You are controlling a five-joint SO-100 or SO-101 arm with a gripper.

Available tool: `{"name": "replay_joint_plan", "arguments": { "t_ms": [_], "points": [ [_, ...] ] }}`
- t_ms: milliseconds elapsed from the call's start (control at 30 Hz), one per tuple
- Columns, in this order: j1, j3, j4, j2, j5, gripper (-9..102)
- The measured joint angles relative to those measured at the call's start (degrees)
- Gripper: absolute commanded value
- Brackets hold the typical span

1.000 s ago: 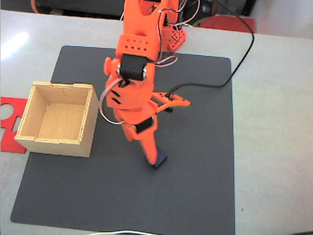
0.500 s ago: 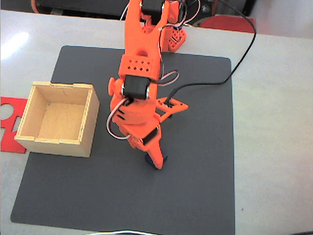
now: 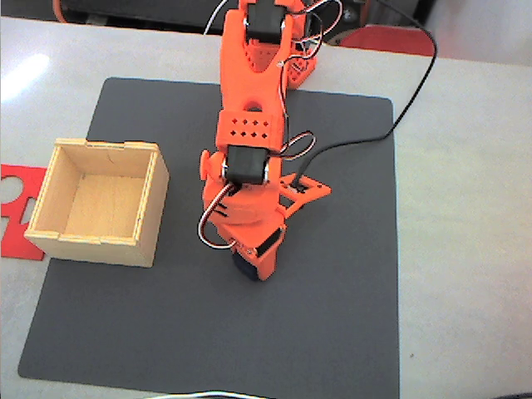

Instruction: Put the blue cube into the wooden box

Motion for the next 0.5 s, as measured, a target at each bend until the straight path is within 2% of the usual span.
{"name": "replay_joint_plan", "arguments": {
  "t_ms": [233, 500],
  "points": [
    [4.7, -19.0, 7.6, 2.3, 3.4, 0],
    [15.5, -22.9, 8.3, 16.8, 4.0, 0]
  ]
}}
